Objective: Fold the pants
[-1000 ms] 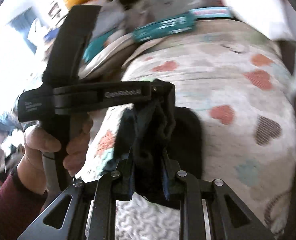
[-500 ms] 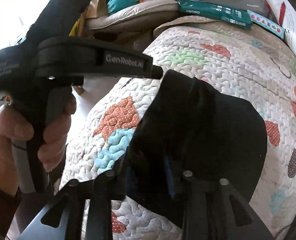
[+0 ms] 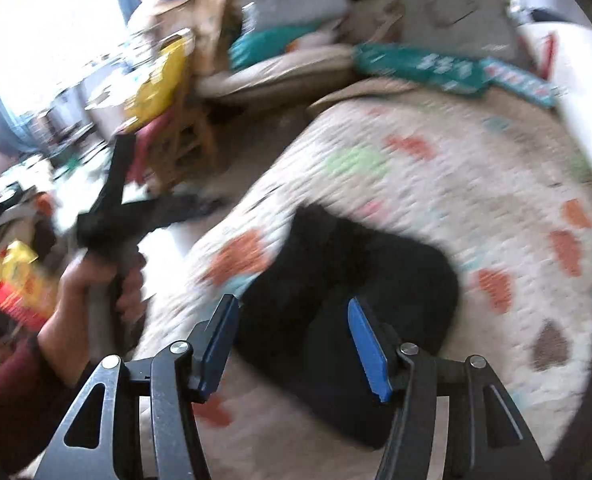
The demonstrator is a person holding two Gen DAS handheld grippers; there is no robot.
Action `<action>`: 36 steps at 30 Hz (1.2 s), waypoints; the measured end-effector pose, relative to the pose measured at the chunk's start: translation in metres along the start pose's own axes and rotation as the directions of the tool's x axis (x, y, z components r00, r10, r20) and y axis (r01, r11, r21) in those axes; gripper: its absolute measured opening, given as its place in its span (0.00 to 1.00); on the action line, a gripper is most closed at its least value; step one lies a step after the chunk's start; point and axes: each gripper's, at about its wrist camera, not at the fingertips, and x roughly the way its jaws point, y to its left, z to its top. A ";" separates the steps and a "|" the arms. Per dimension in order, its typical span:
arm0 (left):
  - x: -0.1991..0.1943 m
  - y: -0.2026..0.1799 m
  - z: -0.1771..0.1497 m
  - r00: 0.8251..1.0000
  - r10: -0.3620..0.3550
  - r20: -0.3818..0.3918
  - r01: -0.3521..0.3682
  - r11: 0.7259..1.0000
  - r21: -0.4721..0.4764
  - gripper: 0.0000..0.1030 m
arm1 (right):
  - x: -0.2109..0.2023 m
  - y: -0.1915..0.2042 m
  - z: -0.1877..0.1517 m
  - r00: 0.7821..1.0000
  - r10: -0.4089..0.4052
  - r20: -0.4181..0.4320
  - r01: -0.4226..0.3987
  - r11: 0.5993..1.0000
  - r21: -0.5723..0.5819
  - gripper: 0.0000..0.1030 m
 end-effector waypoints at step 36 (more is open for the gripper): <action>0.042 -0.107 -0.048 0.941 -0.226 -0.251 0.268 0.952 0.147 0.81 | 0.075 -0.149 -0.065 0.958 0.286 -0.011 -0.207 0.719 0.663 0.78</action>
